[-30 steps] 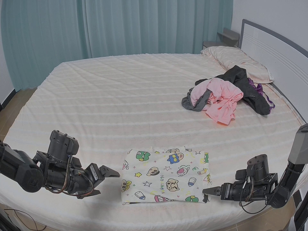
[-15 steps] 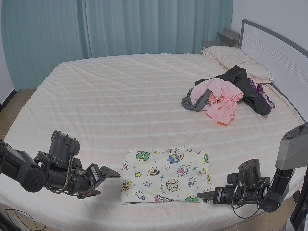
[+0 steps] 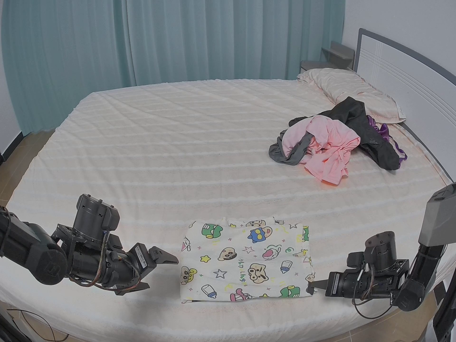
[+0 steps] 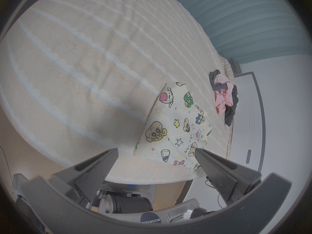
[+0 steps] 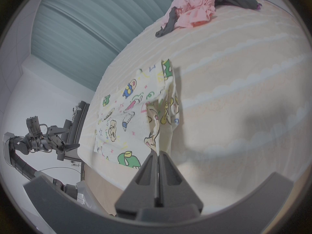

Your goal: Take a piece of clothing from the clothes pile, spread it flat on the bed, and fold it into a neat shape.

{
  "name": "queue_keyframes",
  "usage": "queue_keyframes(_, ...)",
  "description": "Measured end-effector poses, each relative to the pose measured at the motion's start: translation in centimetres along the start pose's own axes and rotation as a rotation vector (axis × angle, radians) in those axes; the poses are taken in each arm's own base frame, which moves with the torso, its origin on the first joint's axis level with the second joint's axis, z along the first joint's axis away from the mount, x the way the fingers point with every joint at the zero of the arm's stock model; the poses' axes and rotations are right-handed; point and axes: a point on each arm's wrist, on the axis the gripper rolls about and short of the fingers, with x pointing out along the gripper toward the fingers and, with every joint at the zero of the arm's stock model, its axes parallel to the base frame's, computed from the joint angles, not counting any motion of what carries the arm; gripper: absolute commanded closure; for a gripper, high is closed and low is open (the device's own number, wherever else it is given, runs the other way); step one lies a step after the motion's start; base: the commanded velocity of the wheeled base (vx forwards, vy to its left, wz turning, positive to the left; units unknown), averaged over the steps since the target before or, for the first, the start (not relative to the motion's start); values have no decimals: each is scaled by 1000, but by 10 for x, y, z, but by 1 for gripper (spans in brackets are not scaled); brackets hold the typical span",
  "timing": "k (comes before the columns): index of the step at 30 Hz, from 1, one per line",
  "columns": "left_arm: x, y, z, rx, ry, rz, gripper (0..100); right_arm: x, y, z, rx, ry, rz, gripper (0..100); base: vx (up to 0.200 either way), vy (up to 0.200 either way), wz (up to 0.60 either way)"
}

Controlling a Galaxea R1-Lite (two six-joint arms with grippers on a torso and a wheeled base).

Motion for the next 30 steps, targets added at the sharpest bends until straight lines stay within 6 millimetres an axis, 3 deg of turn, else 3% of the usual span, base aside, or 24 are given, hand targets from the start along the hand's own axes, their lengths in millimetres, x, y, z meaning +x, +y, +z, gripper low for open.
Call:
queue_keyframes(10, 0, 0, 0, 0, 0, 0, 0, -11, -5, 7, -47, -39, -18, 100, 0, 0, 0)
queue_keyframes(11, 0, 0, 0, 0, 0, 1, 0, -11, -6, 6, -50, -36, -21, 0, 0, 0, 0)
queue_keyframes(21, 0, 0, 0, 0, 1, 0, 0, -18, -8, 17, -42, -98, -24, 0, 0, 0, 0)
queue_keyframes(30, 0, 0, -2, 1, 5, 1, 0, -1, 6, 59, -65, -206, 29, 0, 0, 0, 0)
